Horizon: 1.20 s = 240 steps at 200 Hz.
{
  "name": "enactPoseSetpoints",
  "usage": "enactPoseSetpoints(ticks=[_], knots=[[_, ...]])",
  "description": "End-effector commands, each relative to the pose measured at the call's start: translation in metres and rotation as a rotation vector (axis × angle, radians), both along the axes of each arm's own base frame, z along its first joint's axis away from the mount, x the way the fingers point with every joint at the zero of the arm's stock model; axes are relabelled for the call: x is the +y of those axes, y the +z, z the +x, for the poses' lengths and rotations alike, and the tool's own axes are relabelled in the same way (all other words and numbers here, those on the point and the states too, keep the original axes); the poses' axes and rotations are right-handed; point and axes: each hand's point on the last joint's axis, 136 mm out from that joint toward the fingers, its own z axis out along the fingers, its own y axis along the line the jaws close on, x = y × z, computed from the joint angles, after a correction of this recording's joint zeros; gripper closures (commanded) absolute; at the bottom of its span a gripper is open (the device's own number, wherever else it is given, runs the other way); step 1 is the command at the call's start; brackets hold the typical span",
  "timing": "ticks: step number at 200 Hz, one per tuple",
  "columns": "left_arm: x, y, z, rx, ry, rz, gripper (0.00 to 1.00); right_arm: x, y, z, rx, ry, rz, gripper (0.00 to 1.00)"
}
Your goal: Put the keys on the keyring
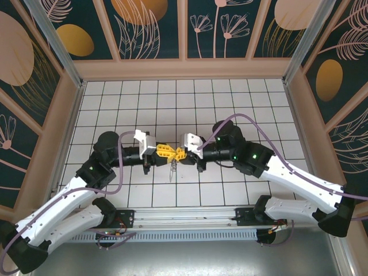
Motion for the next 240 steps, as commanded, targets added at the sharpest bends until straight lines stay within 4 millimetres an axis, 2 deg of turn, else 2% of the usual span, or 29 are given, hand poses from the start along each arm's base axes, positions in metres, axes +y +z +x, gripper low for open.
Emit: enactPoseSetpoints(ticks=[1,29,42,46,67,103,131,144,185,240], knots=[[0.004,-0.027,0.01,0.003,0.046,0.171,0.88,-0.004,-0.004,0.012,-0.052,-0.032,-0.105,1.0],[0.003,-0.04,0.015,0.005,0.048,0.229,0.89,0.0,-0.007,0.014,-0.058,-0.016,-0.173,1.0],[0.001,-0.042,0.014,0.011,0.037,0.228,1.0,0.002,-0.008,0.017,-0.061,-0.013,-0.195,1.0],[0.001,-0.042,0.013,0.015,0.031,0.223,1.0,0.002,-0.009,0.017,-0.062,-0.012,-0.198,1.0],[0.0,-0.028,0.007,0.004,0.014,0.14,1.0,0.004,-0.008,0.016,-0.063,-0.003,-0.187,1.0],[0.003,0.012,-0.003,-0.033,0.007,-0.061,1.0,-0.003,0.005,0.004,-0.064,0.003,-0.068,1.0],[0.008,0.037,-0.01,-0.062,-0.002,-0.196,1.0,-0.008,0.01,-0.007,-0.069,0.016,0.051,0.9],[0.01,0.046,-0.013,-0.07,-0.014,-0.247,1.0,-0.008,0.011,-0.011,-0.062,0.035,0.089,0.88],[0.011,0.056,-0.017,-0.081,-0.038,-0.313,1.0,-0.003,0.006,-0.013,-0.037,0.049,0.127,0.87],[0.012,0.057,-0.018,-0.073,-0.046,-0.333,1.0,-0.001,0.015,-0.012,-0.034,0.054,0.193,0.88]])
